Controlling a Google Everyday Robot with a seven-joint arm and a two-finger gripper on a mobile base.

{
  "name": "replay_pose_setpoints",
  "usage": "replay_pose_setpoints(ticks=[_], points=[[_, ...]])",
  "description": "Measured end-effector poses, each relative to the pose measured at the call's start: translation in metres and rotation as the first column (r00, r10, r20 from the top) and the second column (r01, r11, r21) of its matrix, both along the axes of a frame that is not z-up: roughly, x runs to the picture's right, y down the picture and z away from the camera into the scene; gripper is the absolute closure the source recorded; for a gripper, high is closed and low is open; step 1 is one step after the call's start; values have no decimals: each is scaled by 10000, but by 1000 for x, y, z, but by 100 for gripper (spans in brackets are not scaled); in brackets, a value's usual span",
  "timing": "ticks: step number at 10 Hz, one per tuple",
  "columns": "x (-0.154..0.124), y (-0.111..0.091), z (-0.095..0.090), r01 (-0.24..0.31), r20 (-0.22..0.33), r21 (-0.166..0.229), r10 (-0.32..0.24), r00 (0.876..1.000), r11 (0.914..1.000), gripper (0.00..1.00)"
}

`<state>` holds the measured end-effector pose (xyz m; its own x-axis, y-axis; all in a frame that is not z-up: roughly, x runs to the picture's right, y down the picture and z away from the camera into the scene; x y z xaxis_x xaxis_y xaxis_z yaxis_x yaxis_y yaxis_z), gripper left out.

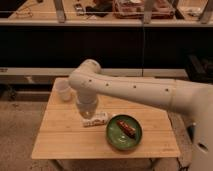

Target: Move the arm in a circular motion

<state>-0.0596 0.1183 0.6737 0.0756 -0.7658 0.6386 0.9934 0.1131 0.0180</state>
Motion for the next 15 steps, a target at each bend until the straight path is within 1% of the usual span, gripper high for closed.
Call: replay_pose_setpoints(ticks=[1,2,3,4,5,6,7,8,9,10,11,12,13,14,15], points=[[31,-2,-13,-540,-671,176,550,9962,9984,100],[81,-14,-32,-1510,-1687,523,1577,9730,9872,100],[113,-24,-43,-2108,-2341,742,2225,9464,9747,100],[136,-36,-50,-2602,-2754,966,2770,9205,9607,100],[167,-56,-56,-3251,-3326,1231,3476,8767,9376,100],[188,-76,-56,-3745,-3673,1447,4012,8391,9159,100],[199,-91,-51,-4077,-3884,1546,4348,8125,9000,100],[206,-110,-39,-4371,-4061,1678,4660,7861,8836,100],[198,-131,-11,-4607,-4111,1693,4873,7704,8712,100],[176,-142,19,-4675,-3969,1522,4871,7780,8708,100],[135,-151,61,-4605,-3626,1148,4687,8055,8802,100],[108,-154,85,-4505,-3340,845,4513,8275,8887,100],[86,-159,108,-4293,-3064,660,4278,8504,9007,100],[47,-164,133,-3719,-2534,286,3666,8952,9278,100],[4,-171,147,-2888,-1845,22,2842,9408,9574,100]])
